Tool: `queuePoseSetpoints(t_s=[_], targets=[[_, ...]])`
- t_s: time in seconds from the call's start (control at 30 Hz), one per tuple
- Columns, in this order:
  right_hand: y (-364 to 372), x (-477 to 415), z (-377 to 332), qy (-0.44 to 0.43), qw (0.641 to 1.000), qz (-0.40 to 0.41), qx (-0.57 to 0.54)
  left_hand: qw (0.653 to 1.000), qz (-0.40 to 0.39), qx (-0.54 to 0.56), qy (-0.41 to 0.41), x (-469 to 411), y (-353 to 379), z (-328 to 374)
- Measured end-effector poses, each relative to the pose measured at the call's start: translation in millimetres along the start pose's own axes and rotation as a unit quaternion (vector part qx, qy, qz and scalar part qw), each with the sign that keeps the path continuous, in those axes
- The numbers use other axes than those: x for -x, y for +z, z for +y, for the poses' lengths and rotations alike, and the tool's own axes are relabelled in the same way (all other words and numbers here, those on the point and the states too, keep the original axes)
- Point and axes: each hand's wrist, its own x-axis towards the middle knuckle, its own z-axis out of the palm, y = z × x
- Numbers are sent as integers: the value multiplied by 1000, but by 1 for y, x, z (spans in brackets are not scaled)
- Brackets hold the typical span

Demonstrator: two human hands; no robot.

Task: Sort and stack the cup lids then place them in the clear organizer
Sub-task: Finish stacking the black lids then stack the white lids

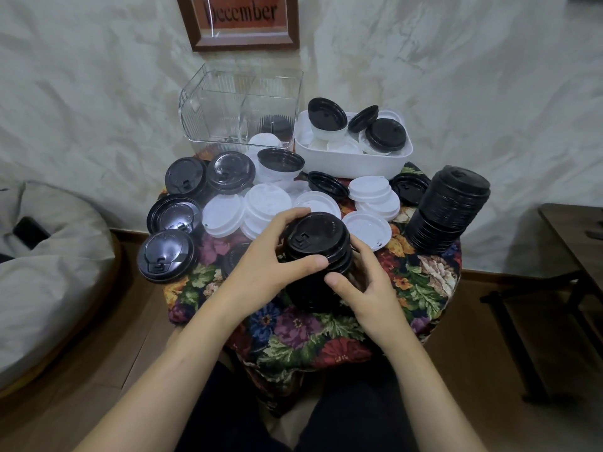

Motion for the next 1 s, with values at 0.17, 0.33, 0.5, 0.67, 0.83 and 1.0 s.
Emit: queuePoseSetpoints(t_s=[0.17,0.33,0.5,0.67,0.83,1.0], targets=[[0,-1,2,-4,1000,-7,-1,1000,-10,-20,13,-4,1,0],[0,0,0,-4,1000,-7,3,999,-49,16,-9,-5,-7,-2],[0,1,1,1,1000,-8,-7,997,-77,27,-19,-4,-12,0],[-1,3,-3,5,1000,-7,16,996,-82,20,-19,-3,-13,0],[0,3,-4,-3,1000,-15,22,997,-80,8,-16,-1,-13,-1],[0,2,-4,-9,1000,-3,21,996,-86,-9,-14,1,-13,-3]])
